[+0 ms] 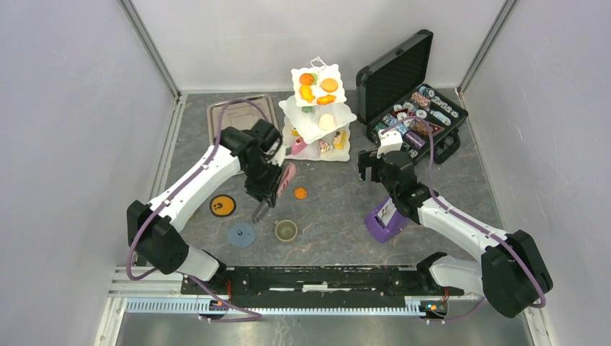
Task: Serve the afternoon tea
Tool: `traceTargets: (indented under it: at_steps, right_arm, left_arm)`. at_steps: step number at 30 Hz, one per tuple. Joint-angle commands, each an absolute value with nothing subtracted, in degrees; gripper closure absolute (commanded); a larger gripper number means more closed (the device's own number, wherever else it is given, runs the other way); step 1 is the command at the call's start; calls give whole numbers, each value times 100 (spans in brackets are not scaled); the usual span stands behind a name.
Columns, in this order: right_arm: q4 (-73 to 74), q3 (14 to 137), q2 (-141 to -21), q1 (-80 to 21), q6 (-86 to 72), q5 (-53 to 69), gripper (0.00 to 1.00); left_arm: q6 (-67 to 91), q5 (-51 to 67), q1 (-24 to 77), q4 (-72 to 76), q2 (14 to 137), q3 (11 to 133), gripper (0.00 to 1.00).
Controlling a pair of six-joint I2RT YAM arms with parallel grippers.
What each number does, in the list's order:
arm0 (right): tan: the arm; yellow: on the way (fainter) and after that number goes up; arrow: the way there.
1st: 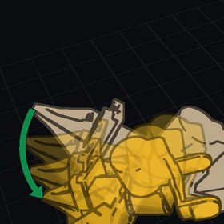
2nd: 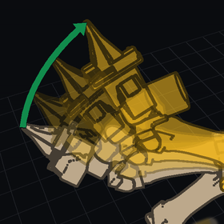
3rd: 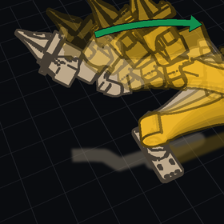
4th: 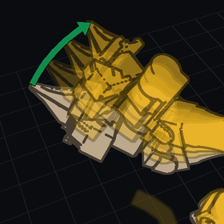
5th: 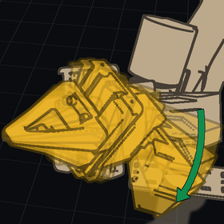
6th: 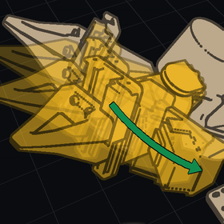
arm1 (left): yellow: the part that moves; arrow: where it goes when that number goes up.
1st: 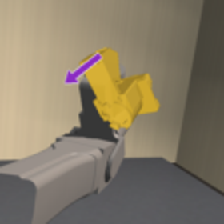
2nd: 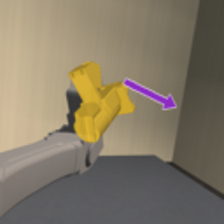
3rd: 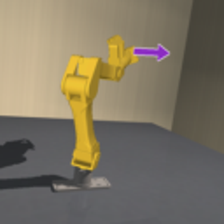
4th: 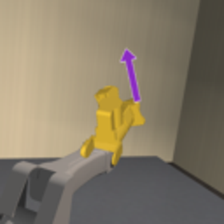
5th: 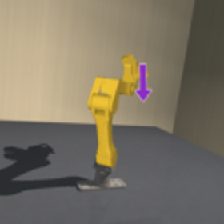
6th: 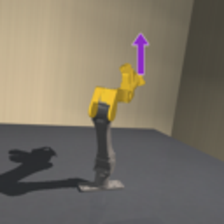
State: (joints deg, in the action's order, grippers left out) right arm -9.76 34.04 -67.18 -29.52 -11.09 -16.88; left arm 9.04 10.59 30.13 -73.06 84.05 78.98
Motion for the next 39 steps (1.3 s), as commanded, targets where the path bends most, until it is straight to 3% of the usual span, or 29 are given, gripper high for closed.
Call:
traceTargets:
  at_steps: [1,15,39]
  right_arm:
    - [-1098,3574,-6622,-2971,-1103,-1667,2]
    - [-1116,3542,-6575,-2974,-1124,-1643,2]
    - [-1134,3533,-6649,-2970,-1099,-1689,2]
  left_arm:
    - [1236,1140,3774,-7673,8407,7916,66]
    - [963,400,4228,-7794,9632,8545,57]
    - [835,107,4228,-7525,10029,8557,50]
